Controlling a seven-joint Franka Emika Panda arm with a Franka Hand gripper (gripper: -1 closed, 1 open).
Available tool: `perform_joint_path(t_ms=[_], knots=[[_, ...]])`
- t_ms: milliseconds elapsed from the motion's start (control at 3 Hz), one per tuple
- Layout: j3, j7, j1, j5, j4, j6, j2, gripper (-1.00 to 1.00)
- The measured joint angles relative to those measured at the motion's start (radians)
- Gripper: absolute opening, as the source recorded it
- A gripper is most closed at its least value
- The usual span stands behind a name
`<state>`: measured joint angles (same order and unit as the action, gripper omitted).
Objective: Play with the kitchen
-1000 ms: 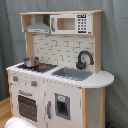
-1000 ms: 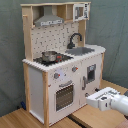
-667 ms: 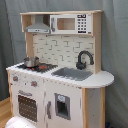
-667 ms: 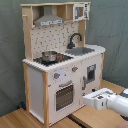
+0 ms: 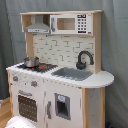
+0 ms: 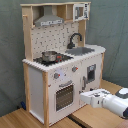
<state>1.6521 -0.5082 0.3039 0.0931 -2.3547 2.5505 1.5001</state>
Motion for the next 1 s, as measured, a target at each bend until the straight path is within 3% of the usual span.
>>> perform_joint_path(t_ms=[1000], knots=[[-0.023, 0.242, 0.163, 0.103, 0.026, 0.157, 0.011, 1.00]])
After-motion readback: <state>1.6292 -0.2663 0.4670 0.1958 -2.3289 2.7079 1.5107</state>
